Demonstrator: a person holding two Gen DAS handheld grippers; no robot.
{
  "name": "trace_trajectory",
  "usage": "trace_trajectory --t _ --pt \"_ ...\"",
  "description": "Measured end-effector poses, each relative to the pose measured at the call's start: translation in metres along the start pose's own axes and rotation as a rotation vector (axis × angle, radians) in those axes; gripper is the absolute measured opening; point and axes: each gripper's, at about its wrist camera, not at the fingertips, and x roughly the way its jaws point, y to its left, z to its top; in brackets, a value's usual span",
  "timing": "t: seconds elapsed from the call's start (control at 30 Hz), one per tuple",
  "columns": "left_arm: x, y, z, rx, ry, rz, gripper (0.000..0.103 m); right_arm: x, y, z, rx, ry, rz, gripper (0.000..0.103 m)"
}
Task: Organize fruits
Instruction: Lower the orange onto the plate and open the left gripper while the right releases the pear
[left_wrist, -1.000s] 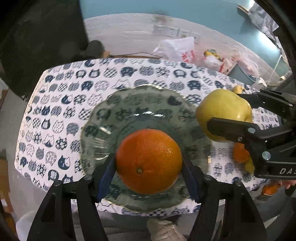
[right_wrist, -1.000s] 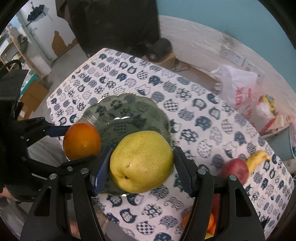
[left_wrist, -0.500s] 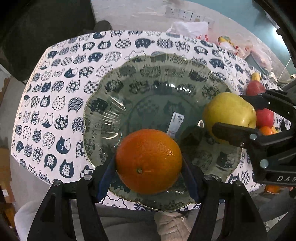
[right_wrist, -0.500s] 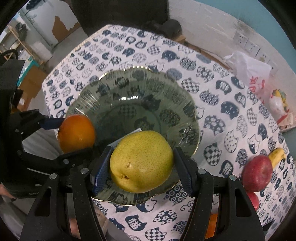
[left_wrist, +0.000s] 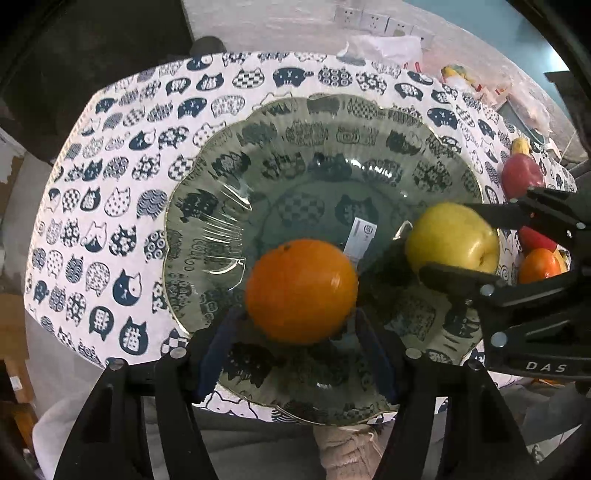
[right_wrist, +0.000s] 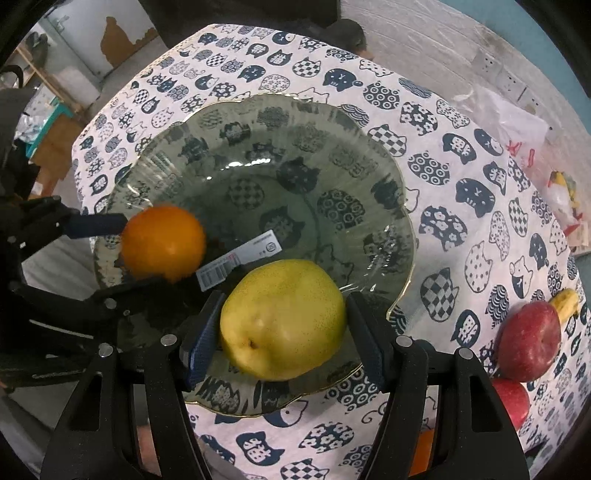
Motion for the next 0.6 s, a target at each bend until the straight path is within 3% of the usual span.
trace_trajectory --t 0.23,0.6 --pt "0.007 0.002 -0.003 0.004 0.035 0.015 0.068 -0.005 -0.003 -0.002 0.025 -0.010 0.018 0.071" --pt "-0.004 -0.009 -0.005 0.034 0.020 0.013 0.068 -0.023 -0.010 -0.007 0.076 -0.047 0.054 0.075"
